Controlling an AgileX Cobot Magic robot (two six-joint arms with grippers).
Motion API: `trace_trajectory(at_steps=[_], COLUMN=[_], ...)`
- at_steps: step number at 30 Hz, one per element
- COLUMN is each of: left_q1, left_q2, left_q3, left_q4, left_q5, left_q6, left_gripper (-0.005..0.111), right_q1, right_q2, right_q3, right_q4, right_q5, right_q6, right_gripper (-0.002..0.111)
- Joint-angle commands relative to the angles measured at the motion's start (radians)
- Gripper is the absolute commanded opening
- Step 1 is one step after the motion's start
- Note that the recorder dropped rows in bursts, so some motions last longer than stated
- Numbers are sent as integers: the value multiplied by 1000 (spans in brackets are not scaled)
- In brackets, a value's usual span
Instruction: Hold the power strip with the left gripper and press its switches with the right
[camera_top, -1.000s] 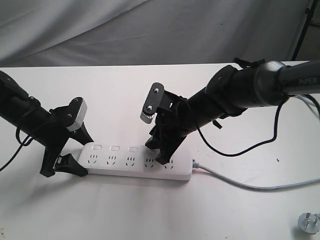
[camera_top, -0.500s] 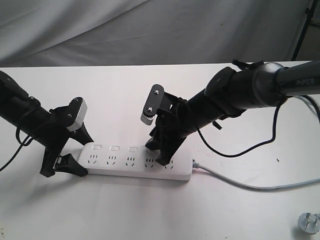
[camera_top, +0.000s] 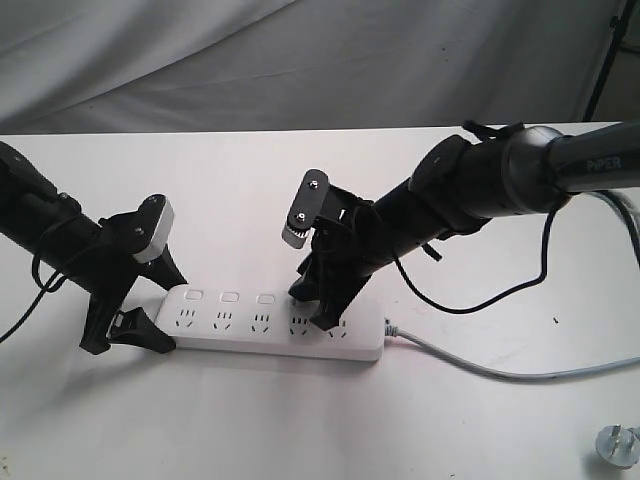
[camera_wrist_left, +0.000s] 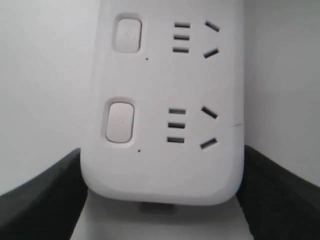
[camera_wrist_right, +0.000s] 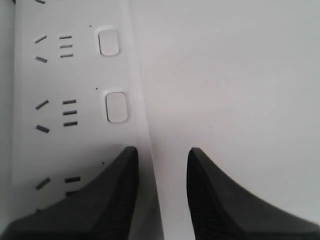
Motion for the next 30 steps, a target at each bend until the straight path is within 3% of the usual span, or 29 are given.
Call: trace_trajectory(at_steps=[1, 18, 22, 30], left_q1=[-5, -5, -5, -5], left_q2=[1, 1, 1, 1], left_q3=[-5, -5, -5, -5], left_q4=[-9, -9, -9, -9], left_q5=[14, 14, 14, 14], left_q6=[8, 5, 5, 8], left_gripper=[69, 69, 69, 69], right_q1=[-1, -3, -36, -92], right_q2=[28, -162, -174, -192], right_q3=[19, 19, 20, 101], right_q4=[-28, 38, 38, 27], right_q5=[3, 4, 89, 80], right_q6=[-10, 0, 50, 46], right_gripper=[32, 32, 32, 32])
